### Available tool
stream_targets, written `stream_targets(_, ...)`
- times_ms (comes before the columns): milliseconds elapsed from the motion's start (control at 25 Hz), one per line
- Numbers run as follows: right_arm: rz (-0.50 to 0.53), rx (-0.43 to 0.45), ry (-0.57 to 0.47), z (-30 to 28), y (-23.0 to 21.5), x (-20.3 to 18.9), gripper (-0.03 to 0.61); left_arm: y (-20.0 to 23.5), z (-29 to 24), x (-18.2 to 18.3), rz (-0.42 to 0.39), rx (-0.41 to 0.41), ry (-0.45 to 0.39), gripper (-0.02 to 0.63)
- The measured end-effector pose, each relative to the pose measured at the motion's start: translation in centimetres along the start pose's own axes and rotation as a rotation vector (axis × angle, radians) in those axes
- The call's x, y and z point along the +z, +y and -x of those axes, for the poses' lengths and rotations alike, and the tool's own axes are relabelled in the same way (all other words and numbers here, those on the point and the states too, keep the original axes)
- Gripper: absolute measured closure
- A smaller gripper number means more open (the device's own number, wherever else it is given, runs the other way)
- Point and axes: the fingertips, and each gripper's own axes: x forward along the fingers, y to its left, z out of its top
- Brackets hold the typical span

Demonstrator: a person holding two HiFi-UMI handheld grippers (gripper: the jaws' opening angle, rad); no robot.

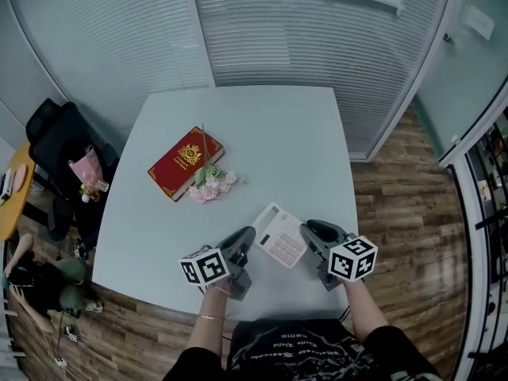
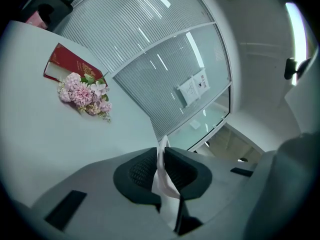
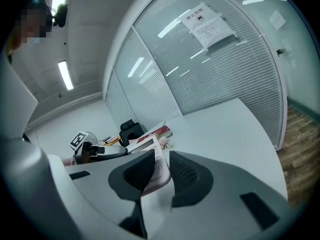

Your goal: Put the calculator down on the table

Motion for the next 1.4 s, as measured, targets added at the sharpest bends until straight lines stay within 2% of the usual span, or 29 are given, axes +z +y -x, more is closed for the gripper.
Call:
stream_targets(440, 0.035, -0.031, 0.034, -5.2, -4.3, 2.8, 0.479, 3.0, -5.0, 3.5, 0.016, 0.047, 0.046, 0.558)
stream_targets(800, 0.046, -0.085, 0.110, -9.2, -7.9, 2.0, 0.485, 7.0, -9.0, 5.1, 0.028, 0.125, 0.096, 0.558)
stream_targets(1200, -0.076, -0.138, 0.137, -12.4, -12.0, 0.2, 0.491, 11.4, -13.4, 5.7, 0.030, 0.193, 0.137, 0.555)
stream_targets(1400, -0.120, -0.173, 0.141, -13.3, -13.6, -0.1, 0.492, 12.8, -15.4, 6.0, -0.001, 0.212, 0.159, 0.554)
